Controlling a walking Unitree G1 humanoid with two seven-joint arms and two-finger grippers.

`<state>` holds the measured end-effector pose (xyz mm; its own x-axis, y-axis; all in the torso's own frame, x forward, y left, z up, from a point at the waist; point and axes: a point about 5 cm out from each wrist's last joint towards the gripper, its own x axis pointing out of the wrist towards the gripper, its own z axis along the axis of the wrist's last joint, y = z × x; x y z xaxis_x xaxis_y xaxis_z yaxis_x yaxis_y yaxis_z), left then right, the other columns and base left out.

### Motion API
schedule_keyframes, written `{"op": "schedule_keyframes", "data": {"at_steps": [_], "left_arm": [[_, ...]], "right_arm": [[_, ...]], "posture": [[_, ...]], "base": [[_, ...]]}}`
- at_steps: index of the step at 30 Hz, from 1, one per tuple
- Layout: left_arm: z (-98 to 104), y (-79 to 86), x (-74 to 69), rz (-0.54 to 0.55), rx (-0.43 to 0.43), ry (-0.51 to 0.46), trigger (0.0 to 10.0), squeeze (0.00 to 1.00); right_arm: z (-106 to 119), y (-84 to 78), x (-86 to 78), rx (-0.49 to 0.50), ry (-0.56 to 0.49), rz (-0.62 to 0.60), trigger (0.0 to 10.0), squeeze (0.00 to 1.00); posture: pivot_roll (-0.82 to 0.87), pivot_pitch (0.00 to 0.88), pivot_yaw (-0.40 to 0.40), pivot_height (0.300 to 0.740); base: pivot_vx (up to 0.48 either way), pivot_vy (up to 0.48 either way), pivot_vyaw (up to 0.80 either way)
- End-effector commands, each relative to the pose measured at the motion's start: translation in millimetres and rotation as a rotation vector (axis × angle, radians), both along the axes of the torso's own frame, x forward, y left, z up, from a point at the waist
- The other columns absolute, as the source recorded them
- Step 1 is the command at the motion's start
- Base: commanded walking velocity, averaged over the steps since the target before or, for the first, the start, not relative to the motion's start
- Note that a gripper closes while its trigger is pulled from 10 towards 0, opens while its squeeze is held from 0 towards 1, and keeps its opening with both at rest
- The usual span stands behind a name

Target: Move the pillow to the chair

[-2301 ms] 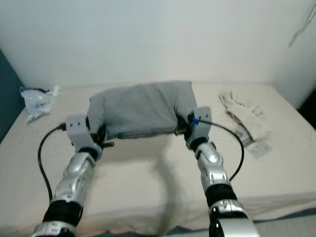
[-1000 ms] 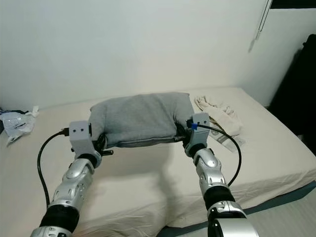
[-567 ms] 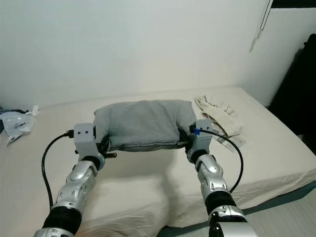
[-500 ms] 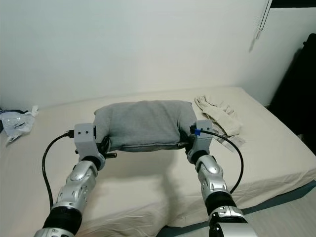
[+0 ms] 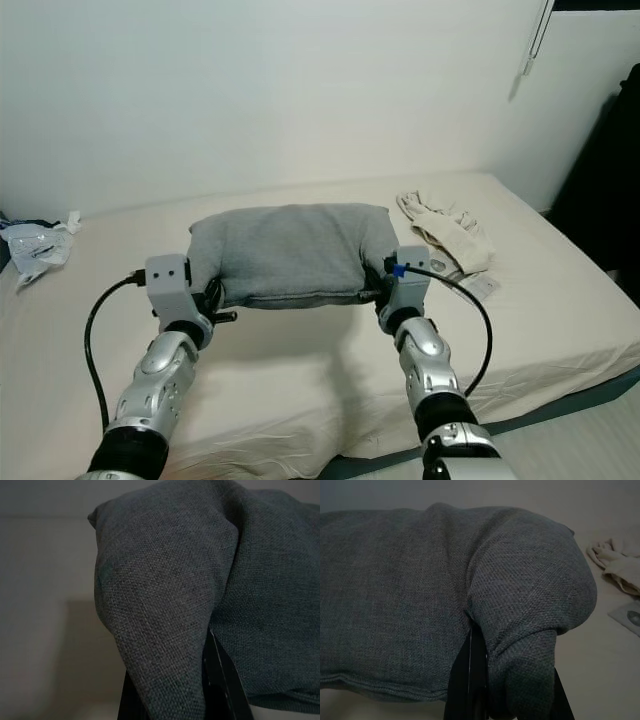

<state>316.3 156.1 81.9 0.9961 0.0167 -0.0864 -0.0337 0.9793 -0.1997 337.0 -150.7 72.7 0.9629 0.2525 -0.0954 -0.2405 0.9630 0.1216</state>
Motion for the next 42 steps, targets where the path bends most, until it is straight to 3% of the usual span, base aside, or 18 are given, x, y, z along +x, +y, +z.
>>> {"op": "schedule_keyframes", "data": {"at_steps": [1,7,8,11,19,42], "left_arm": [[11,-4.2,3.5,-0.003,-0.007,-0.068,10.0,0.0],[12,-5.8,3.0,-0.016,-0.036,-0.069,10.0,0.0],[11,-7.8,1.8,-0.024,-0.085,-0.037,10.0,0.0],[11,-8.3,1.0,-0.023,-0.115,-0.033,10.0,0.0],[15,-10.8,-0.1,-0.034,-0.046,-0.086,10.0,0.0],[19,-4.1,4.8,0.015,-0.027,-0.105,10.0,0.0]], "right_arm": [[11,10.0,3.2,-0.01,-0.056,0.055,10.0,0.0],[14,8.2,4.2,-0.02,-0.075,0.054,10.0,0.0],[15,6.7,4.2,-0.023,-0.077,0.053,10.0,0.0],[15,5.8,4.1,-0.026,-0.079,0.051,10.0,0.0],[19,5.3,4.8,0.018,-0.089,0.057,10.0,0.0],[22,8.7,8.8,-0.001,-0.081,0.082,10.0,0.0]], "posture": [[-0.01,0.04,-0.024,0.74],[-0.01,0.038,-0.025,0.74],[-0.01,0.037,-0.025,0.74],[-0.01,0.037,-0.025,0.74],[-0.01,0.037,-0.022,0.74],[0.0,0.025,-0.053,0.74]], "base": [[0.0,0.0,0.8],[0.0,0.0,0.8],[0.0,0.0,0.8],[0.0,0.0,0.8],[0.0,0.0,0.18],[0.0,0.0,-0.78]]}}
